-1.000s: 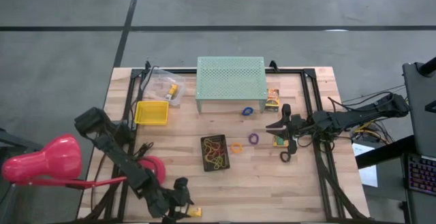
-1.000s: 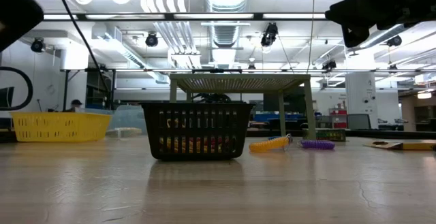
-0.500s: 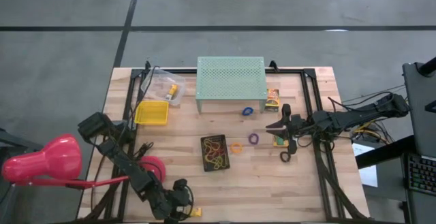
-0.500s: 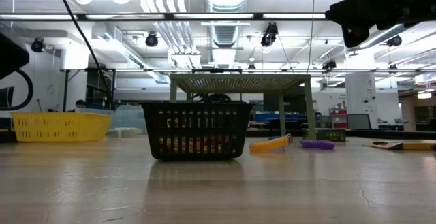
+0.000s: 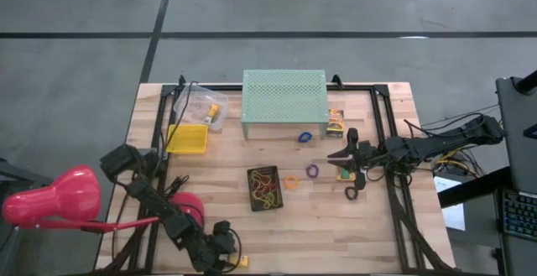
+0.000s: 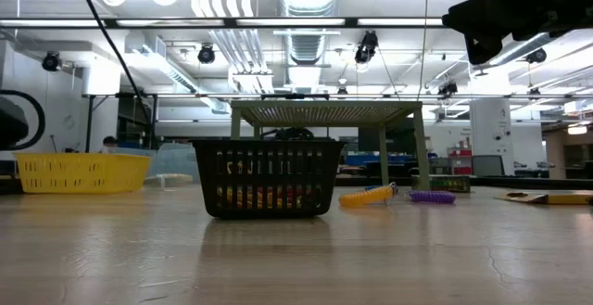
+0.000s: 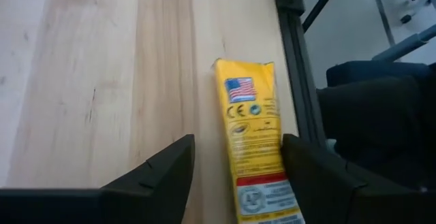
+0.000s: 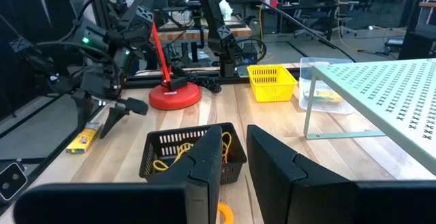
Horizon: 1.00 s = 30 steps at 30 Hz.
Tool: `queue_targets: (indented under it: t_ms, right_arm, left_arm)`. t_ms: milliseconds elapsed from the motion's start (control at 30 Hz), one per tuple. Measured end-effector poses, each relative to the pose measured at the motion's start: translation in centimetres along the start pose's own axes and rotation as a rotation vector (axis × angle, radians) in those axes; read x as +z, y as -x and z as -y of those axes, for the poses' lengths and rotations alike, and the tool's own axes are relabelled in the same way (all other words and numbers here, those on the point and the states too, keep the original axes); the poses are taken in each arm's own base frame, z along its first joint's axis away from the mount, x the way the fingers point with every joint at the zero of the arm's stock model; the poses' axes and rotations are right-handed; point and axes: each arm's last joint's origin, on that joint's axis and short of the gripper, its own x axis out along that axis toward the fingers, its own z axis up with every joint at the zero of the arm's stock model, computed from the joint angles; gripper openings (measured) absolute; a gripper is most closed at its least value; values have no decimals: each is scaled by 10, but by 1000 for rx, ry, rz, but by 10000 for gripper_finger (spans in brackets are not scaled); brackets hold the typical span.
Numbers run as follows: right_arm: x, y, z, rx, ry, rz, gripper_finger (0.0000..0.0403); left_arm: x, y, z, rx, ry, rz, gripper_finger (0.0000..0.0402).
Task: Pick & Place Office Desk Supplies
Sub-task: Put the small crayon box into the transparent bin
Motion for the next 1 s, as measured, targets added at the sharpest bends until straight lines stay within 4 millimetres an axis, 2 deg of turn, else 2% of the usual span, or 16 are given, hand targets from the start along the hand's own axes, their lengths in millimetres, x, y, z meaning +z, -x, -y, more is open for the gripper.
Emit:
queue_targets:
  t_ms: [300, 600, 800, 1000]
  right_arm:
    - [0, 0, 0, 0, 0, 1, 68]
    - [0, 0, 0, 0, 0, 0, 68]
    - [0, 0, 0, 0, 0, 0, 68]
    - [0, 0, 0, 0, 0, 1, 68]
  left_arm:
    - [-4, -6, -2, 16, 26, -14, 210]
    - [-5, -5, -5, 40, 21, -34, 169]
    - [-2, -5, -11, 69, 47, -46, 144]
    - [8, 3, -20, 116, 78, -56, 133]
